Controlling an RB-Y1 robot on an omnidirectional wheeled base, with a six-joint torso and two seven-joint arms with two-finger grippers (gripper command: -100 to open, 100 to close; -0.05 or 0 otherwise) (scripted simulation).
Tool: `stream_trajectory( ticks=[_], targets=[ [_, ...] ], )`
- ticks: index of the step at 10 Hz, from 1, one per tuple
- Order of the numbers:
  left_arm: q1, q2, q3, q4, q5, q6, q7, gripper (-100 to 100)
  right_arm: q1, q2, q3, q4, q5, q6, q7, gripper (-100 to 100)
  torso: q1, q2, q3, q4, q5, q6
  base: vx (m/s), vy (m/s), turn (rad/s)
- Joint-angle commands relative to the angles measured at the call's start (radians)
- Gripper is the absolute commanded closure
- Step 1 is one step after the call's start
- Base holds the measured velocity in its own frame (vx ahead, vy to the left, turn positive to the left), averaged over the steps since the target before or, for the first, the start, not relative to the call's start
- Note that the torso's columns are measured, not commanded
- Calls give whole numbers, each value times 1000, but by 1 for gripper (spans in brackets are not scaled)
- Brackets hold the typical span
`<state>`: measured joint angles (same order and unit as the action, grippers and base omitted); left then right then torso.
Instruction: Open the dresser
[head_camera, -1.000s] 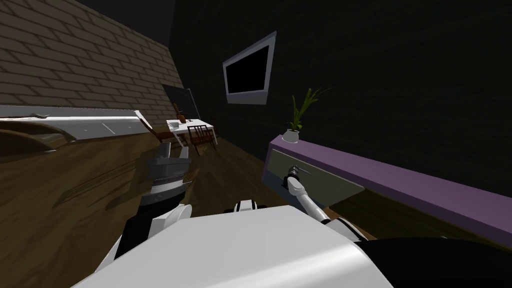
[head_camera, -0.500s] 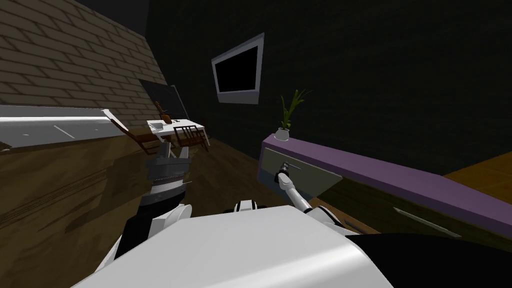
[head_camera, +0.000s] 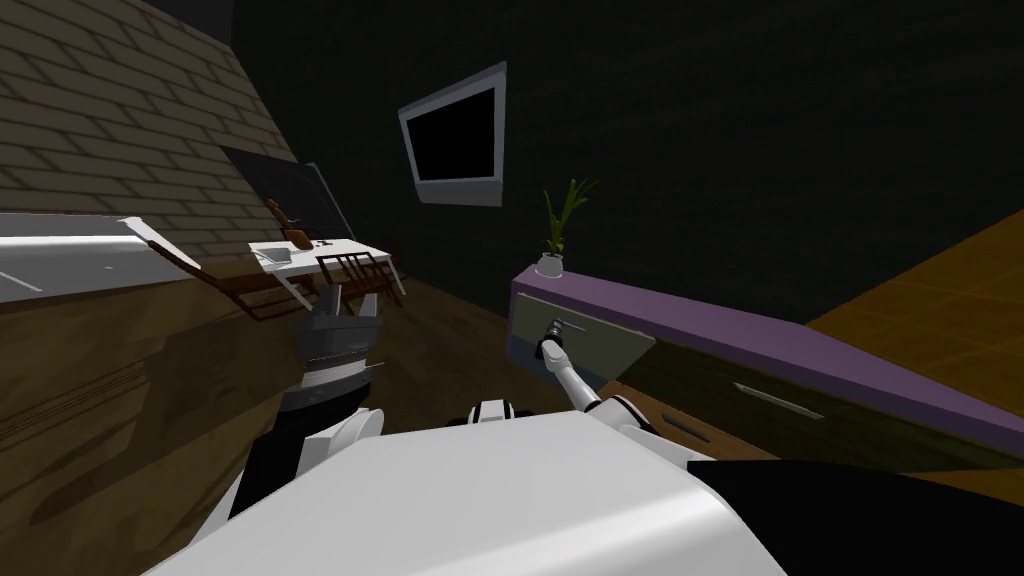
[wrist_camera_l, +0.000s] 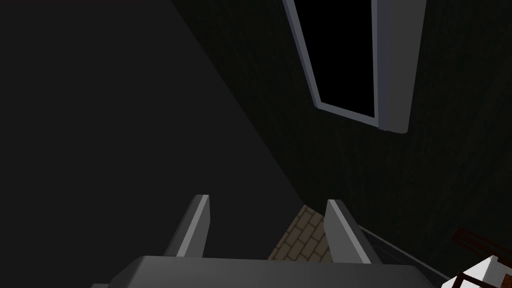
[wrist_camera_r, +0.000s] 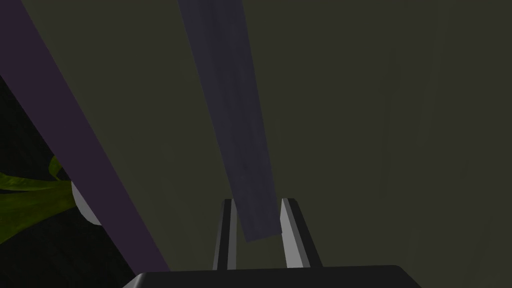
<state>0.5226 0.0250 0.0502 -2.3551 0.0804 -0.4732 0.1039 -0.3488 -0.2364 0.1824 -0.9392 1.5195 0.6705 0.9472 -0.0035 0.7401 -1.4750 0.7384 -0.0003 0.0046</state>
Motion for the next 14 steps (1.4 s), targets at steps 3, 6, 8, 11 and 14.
stream_trajectory(
  ticks=[3,6,8,11,14],
  targets=[
    [0,0,0,0,0,0,0,0,-54,63,5,35,36,-2,31,100,5,1,1,1,2,-2,-44,3,-43],
    [0,0,0,0,0,0,0,0,-57,67,3,34,35,-3,36,100,7,5,3,3,2,-5,-151,82,-21],
    [0,0,0,0,0,0,0,0,-55,80,6,29,38,0,44,100,5,1,0,3,2,-5,-142,78,-23],
    [0,0,0,0,0,0,0,0,-52,84,5,25,38,0,50,100,7,2,2,3,2,-5,-150,83,-16],
    [0,0,0,0,0,0,0,0,-113,79,-25,45,-18,-55,124,-100,4,-4,-2,1,2,-4,-38,49,-107]
  ],
)
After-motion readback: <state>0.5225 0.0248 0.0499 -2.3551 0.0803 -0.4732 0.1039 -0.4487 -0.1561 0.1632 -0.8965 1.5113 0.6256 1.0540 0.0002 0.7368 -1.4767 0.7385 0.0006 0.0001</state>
